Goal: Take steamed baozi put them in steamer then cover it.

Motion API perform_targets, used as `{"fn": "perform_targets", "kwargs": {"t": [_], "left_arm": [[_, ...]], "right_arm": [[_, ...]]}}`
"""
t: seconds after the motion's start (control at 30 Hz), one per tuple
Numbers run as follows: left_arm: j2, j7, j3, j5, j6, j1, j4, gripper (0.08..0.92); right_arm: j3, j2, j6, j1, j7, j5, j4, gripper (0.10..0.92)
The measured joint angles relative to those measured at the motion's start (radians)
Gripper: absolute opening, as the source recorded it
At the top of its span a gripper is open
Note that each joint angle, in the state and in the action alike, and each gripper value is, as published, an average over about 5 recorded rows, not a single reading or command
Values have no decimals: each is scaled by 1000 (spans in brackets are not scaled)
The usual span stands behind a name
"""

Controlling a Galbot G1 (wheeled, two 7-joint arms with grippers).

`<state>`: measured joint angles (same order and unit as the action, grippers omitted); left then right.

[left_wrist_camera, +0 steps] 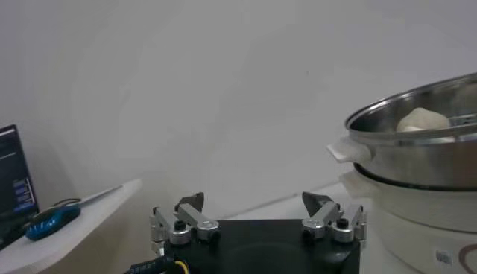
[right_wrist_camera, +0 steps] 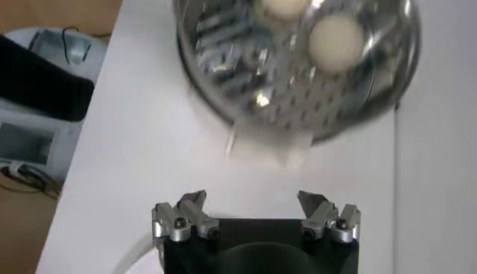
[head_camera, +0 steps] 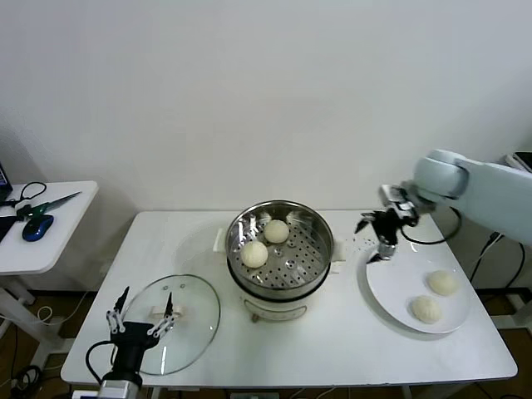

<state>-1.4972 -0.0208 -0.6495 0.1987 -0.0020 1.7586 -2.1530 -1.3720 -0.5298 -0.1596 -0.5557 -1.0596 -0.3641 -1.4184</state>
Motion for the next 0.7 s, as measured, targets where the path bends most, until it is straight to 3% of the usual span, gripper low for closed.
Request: {"fn": "perform_targets", "kwargs": {"t": [0.33, 0.7], "left_arm": [[-16, -3, -5, 22, 4, 13, -2, 823], [-24, -4, -16, 33, 6, 20, 7, 823]], "right_arm": [[199, 119, 80, 267, -27, 193, 65, 823], [355, 110, 120, 487, -36, 325, 160, 823]]}}
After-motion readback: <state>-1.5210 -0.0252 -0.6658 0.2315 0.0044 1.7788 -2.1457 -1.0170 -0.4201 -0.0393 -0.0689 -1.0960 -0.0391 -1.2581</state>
